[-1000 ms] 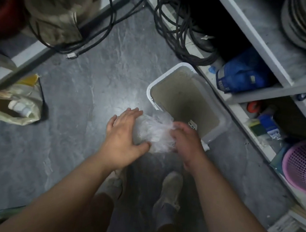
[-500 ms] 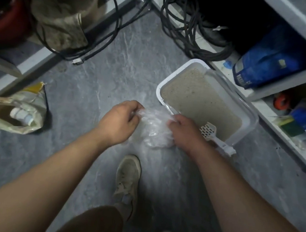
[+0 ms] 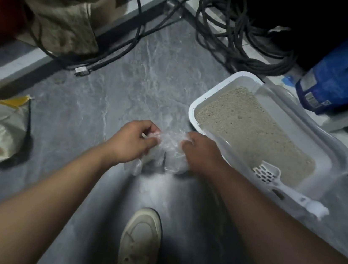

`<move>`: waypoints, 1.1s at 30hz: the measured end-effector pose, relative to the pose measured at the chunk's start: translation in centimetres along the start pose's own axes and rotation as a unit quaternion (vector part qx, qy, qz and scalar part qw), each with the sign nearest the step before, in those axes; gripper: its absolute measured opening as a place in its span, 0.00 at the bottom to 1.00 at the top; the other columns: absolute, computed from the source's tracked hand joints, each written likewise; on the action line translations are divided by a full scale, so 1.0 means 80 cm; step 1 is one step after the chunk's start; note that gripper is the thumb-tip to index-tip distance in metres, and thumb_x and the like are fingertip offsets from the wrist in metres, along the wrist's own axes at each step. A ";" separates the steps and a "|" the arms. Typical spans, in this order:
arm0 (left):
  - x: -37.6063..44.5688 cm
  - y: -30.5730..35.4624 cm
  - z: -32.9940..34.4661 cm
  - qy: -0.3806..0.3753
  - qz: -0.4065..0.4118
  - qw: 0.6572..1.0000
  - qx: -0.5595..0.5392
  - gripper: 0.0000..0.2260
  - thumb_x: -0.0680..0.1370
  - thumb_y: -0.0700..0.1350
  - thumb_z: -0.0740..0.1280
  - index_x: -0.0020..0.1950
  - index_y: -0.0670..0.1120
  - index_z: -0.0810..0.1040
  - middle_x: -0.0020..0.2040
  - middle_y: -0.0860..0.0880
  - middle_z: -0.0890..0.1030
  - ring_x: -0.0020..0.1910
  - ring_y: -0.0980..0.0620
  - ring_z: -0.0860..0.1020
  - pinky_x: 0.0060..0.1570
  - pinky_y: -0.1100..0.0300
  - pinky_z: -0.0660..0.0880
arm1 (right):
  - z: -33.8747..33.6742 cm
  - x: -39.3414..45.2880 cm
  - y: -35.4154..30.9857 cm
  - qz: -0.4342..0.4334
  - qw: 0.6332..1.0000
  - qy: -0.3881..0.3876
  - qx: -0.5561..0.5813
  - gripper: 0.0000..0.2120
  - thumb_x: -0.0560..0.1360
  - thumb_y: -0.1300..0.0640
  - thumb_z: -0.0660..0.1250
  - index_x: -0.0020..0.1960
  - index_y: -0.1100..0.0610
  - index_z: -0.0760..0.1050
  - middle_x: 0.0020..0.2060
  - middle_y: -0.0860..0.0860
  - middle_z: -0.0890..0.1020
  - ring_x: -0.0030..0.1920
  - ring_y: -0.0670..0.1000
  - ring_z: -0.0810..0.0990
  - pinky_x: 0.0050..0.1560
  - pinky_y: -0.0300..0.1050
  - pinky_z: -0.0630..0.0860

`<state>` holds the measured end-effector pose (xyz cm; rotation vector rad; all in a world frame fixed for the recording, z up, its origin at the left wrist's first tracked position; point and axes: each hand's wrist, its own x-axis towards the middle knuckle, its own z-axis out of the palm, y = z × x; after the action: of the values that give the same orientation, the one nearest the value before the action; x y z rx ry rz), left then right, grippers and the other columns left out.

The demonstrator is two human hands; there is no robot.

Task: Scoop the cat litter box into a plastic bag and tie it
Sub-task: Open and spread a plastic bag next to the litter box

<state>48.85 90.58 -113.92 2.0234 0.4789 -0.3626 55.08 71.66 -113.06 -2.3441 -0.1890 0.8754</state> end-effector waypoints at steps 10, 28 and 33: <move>0.003 -0.029 -0.002 0.088 -0.078 0.977 -0.175 0.04 0.77 0.42 0.74 0.48 0.43 0.80 0.39 0.46 0.80 0.26 0.55 0.77 0.23 0.63 0.70 | 0.060 -0.010 0.001 -0.230 0.949 0.203 -0.071 0.24 0.73 0.40 0.67 0.63 0.53 0.75 0.60 0.51 0.78 0.61 0.55 0.71 0.64 0.53 0.69; -0.020 -0.040 -0.021 0.019 -0.075 0.963 -0.258 0.22 0.66 0.39 0.80 0.58 0.48 0.82 0.51 0.47 0.80 0.40 0.57 0.79 0.34 0.67 0.75 | 0.063 -0.003 0.016 -0.046 0.959 0.108 0.257 0.07 0.76 0.59 0.63 0.40 0.54 0.77 0.32 0.46 0.80 0.36 0.48 0.76 0.41 0.45 0.74; -0.019 -0.033 -0.019 0.062 -0.020 0.981 -0.183 0.11 0.73 0.37 0.77 0.53 0.45 0.83 0.45 0.47 0.81 0.43 0.53 0.78 0.47 0.66 0.78 | 0.042 -0.002 0.012 -0.055 0.960 0.111 0.251 0.11 0.78 0.62 0.61 0.37 0.60 0.74 0.33 0.48 0.73 0.36 0.45 0.70 0.37 0.34 0.68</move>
<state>46.35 92.81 -114.53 1.6861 0.6171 -0.1582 52.73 72.56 -115.49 -1.9121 0.0015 0.5234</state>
